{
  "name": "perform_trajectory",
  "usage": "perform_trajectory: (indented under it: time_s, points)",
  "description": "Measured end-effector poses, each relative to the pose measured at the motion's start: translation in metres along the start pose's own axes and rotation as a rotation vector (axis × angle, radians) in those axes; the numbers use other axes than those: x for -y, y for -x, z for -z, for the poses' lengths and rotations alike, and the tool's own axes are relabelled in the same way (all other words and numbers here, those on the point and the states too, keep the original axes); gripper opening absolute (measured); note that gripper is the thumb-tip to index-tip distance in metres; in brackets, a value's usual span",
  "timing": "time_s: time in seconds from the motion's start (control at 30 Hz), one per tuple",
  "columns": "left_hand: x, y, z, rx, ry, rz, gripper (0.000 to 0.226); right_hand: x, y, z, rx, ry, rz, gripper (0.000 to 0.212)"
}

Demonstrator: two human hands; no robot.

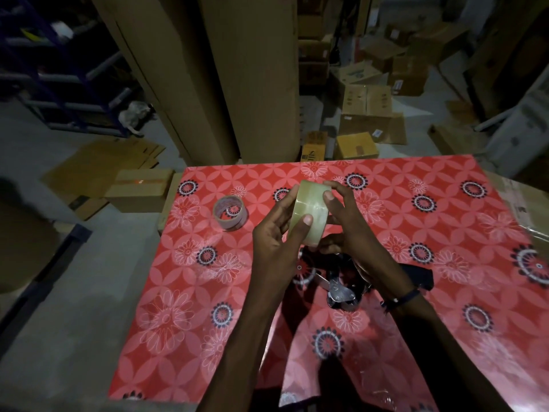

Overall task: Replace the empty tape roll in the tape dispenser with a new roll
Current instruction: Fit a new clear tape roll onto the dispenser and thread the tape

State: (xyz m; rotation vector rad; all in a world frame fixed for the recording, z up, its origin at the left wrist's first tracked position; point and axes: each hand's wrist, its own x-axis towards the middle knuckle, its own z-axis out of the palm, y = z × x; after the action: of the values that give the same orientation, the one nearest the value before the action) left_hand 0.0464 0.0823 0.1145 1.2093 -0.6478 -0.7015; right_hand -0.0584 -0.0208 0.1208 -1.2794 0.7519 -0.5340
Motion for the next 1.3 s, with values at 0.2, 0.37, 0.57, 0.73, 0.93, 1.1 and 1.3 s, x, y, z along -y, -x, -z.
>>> perform_trajectory:
  time_s: [0.2,0.37,0.57,0.73,0.93,1.1,1.3]
  points:
    - [-0.004,0.000,-0.005,-0.048,0.098,0.000,0.047,0.002,-0.001,0.002,0.038,0.044,-0.031,0.057]
    - [-0.008,-0.004,-0.007,-0.111,0.118,0.018,0.041,0.000,-0.003,0.001,0.024,-0.006,-0.049,0.065]
    - [0.000,-0.007,0.003,-0.006,0.090,0.012,0.053,-0.008,-0.009,0.000,-0.054,-0.004,-0.063,0.057]
    - [0.004,-0.009,0.008,0.128,0.121,0.023,0.064,-0.009,-0.010,0.000,-0.084,-0.038,-0.108,0.043]
    - [0.003,-0.009,0.009,-0.030,-0.208,-0.057,0.044,-0.015,-0.005,0.003,-0.169,-0.074,-0.125,0.068]
    - [0.011,-0.001,0.004,-0.321,-0.372,-0.098,0.016,-0.017,-0.001,0.011,-0.242,-0.122,-0.010,0.066]
    - [0.018,0.000,0.004,-0.329,-0.342,-0.051,0.011,-0.025,0.004,0.024,-0.213,-0.036,0.100,0.088]
